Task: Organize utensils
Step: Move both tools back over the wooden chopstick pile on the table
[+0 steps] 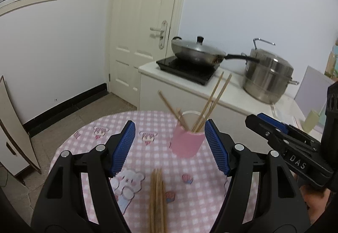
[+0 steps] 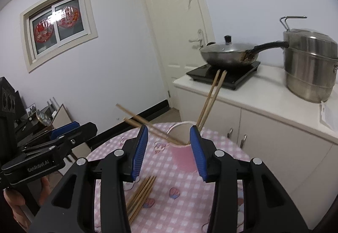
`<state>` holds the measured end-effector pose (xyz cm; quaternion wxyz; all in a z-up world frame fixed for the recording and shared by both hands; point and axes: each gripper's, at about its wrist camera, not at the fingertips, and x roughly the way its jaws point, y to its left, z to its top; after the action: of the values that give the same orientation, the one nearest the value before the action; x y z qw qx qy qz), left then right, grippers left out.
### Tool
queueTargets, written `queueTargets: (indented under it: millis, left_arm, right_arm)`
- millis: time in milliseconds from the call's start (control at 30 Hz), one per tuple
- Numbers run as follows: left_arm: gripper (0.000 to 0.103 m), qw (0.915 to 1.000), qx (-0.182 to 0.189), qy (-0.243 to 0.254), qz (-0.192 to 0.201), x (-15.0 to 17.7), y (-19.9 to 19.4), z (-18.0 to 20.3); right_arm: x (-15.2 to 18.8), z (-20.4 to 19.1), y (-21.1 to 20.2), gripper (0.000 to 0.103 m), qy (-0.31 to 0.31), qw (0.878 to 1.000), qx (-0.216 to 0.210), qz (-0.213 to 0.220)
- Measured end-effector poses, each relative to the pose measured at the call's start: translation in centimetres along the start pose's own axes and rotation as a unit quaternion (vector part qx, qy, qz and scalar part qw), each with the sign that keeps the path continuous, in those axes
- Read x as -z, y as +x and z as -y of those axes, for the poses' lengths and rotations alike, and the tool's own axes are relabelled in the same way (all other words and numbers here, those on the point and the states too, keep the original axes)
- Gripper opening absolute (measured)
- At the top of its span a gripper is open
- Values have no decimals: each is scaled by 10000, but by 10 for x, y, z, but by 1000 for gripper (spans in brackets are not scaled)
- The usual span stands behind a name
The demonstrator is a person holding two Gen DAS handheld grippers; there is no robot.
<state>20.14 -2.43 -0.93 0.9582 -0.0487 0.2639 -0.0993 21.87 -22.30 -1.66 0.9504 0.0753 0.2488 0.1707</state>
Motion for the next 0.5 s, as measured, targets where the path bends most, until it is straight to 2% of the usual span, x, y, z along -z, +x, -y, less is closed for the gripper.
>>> queueTargets:
  millis: [233,400,500]
  left_arm:
    - [68,9978,-173,128,-633,27,8,-22]
    - [70,9916,-135,-102,-1284,53,30,-45]
    - [70,9840,-174,-160,-1766,70,52,-54]
  right_arm:
    - [24,-24,21,41,-108,9979,-225,-599]
    - [53,-33,57,41,-24,9881,-308,-1505]
    - [70,-38,75,41,-29,9810,-234,-1926]
